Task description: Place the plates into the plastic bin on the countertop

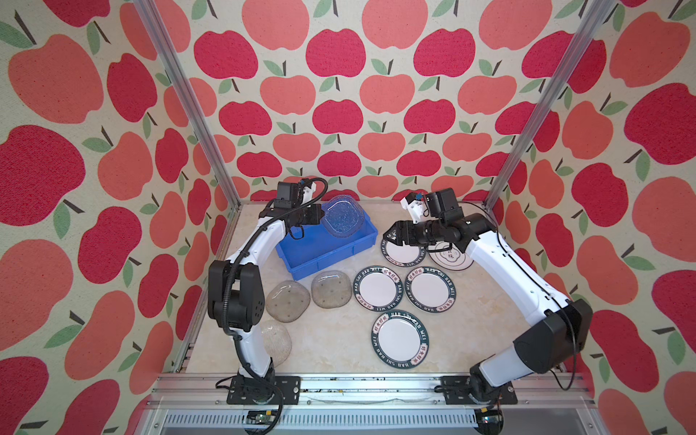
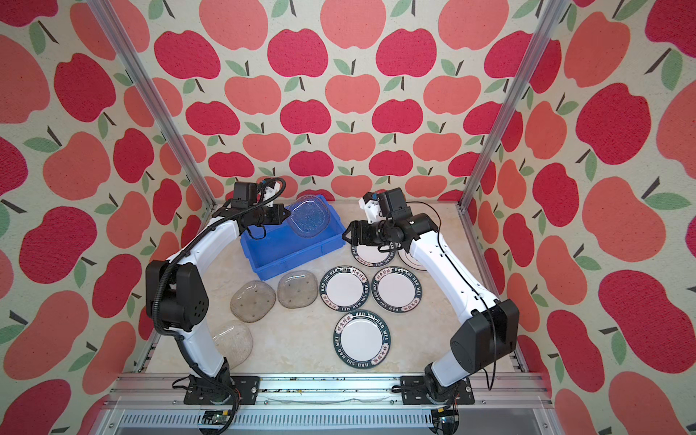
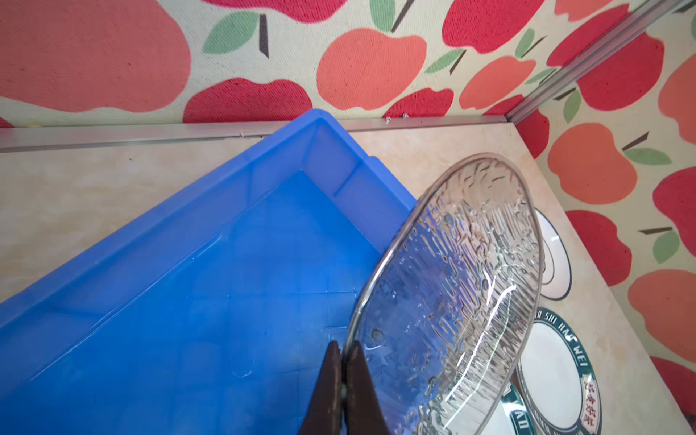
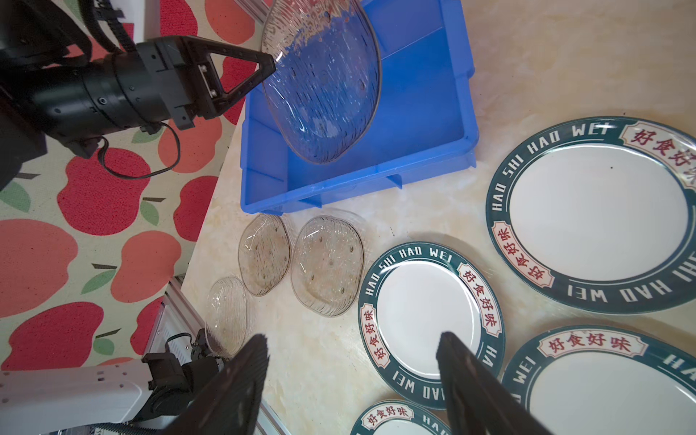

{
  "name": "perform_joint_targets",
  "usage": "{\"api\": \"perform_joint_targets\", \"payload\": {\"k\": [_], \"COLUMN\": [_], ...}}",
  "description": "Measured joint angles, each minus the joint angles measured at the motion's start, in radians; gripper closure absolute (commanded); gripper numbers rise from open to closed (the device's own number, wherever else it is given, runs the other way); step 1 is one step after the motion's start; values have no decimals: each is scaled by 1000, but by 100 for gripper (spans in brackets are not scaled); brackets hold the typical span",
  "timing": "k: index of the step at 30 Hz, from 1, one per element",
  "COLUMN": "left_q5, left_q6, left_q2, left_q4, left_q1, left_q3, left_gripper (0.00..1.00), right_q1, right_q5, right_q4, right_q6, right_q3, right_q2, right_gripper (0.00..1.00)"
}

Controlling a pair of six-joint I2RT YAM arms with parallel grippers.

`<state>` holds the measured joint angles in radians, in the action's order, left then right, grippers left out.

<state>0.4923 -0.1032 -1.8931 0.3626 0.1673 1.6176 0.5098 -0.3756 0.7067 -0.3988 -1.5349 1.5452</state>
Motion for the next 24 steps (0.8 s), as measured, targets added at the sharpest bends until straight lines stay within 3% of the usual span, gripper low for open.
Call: {"api": "perform_joint_targets", "payload": {"k": [11,24], "left_q5": [9,-58], "left_q6": [34,16], "left_q2": [-195,-388], "left_q4": [57,77], "left_q1": [3,27], "left_q3": [130,287], "left_gripper": [100,100], "right_q1": [-32,-35], "right_q5": [-34,-37], "right_q4": [-21,-40], "right_q6": [-16,-19], "right_q3": [23,60], "right_q2": [23,49], "right_gripper": [26,26]}}
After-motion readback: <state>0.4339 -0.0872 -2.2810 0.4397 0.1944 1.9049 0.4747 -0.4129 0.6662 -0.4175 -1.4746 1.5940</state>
